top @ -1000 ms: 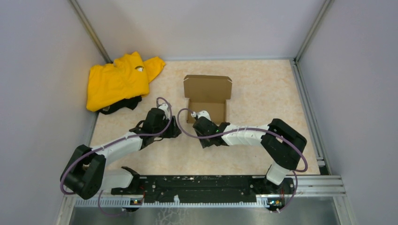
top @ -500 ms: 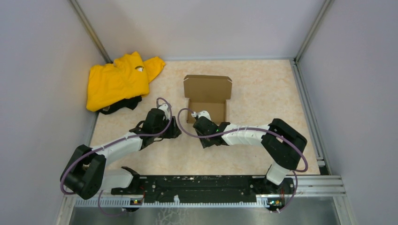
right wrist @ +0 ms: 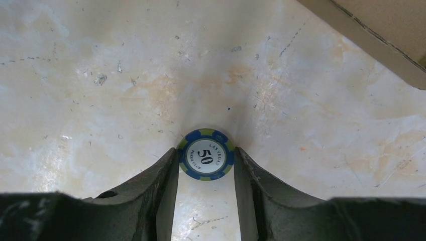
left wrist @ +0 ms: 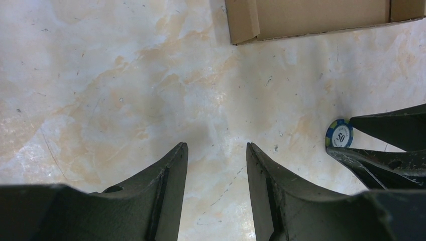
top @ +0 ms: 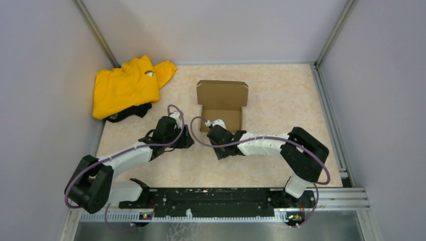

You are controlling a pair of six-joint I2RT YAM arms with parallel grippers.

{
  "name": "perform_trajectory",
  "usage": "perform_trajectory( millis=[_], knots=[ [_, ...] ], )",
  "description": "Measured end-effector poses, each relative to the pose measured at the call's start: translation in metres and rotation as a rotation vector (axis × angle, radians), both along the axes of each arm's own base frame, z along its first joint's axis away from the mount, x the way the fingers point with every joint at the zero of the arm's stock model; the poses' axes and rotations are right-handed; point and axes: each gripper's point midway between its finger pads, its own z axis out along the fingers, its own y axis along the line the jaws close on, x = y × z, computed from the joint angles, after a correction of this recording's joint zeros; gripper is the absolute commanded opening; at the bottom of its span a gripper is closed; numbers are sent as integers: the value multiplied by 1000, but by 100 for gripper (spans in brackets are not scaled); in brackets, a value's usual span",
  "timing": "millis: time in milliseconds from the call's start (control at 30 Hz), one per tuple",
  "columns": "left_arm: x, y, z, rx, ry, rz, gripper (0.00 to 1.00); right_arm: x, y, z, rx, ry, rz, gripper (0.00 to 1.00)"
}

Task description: Fold the paper box

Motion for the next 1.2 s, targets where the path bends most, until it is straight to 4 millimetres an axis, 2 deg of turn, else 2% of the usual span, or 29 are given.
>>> perform_trajectory(
  millis=[367, 733, 1000, 1200],
  knots=[
    [0, -1, 0, -3, 1, -3, 53, 0, -2, 1, -8, 13, 1, 41],
    [0, -1, 1, -6, -2, -5, 53, 17, -7, 2, -25, 17, -14, 41],
    [0, -1, -2, -3, 3, -5, 53, 25, 0, 15, -20, -2, 1, 41],
    [1, -2, -2, -3, 2, -6, 53, 26, 1, 17, -25, -3, 10, 52]
  ],
)
